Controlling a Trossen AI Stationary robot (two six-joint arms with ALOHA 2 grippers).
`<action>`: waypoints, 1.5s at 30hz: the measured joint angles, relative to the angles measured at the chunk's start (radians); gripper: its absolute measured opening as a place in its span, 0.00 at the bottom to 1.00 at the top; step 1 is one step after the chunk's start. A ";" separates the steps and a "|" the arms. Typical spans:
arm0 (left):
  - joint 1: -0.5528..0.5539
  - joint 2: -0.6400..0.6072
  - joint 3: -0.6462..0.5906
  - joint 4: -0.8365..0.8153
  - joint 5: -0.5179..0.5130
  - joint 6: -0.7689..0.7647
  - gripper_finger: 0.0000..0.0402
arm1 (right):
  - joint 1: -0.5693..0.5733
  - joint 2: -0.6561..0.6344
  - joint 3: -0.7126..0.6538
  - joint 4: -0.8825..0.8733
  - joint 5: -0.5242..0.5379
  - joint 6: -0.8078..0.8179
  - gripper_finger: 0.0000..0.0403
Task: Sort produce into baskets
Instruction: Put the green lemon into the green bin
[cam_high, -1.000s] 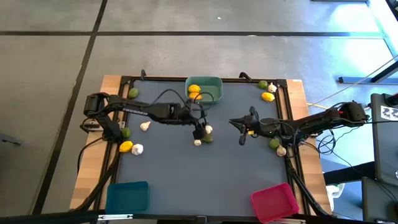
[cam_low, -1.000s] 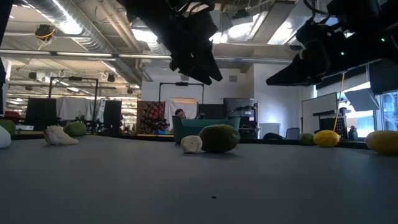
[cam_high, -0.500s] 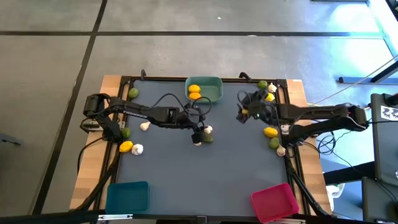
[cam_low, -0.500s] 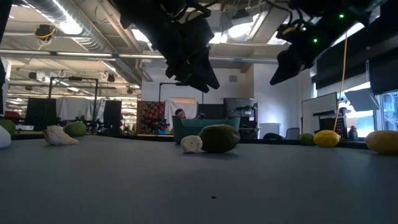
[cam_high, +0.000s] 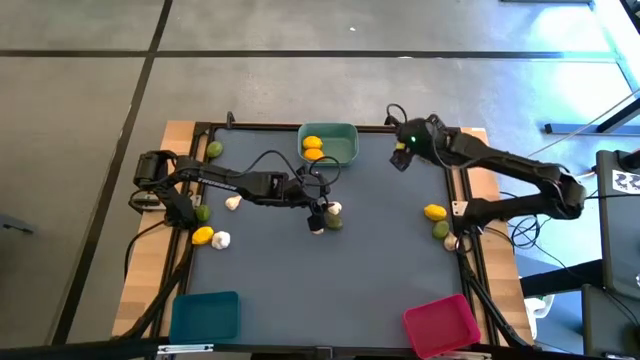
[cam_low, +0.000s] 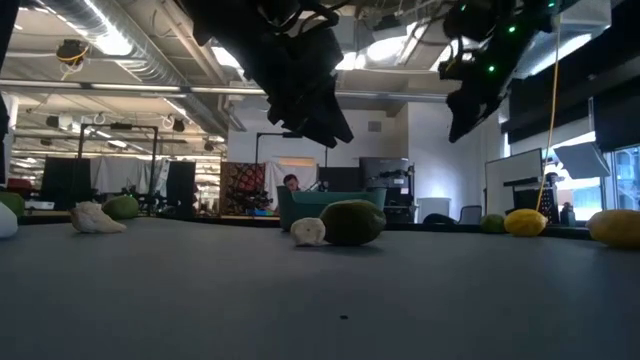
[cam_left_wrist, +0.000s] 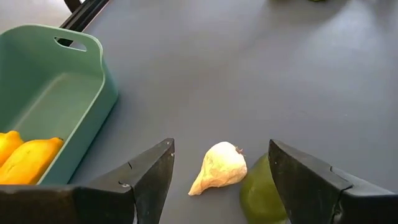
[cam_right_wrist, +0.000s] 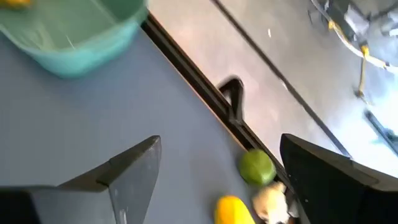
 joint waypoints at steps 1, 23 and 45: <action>0.000 0.000 0.000 -0.001 0.000 0.000 0.63 | -0.019 0.021 0.016 -0.021 -0.007 -0.007 0.81; 0.000 0.000 0.000 -0.003 0.000 -0.001 0.63 | -0.299 0.422 0.078 -0.260 -0.045 -0.039 0.81; 0.000 0.000 0.000 -0.003 0.000 -0.001 0.63 | -0.377 0.553 0.078 -0.270 -0.085 -0.081 0.67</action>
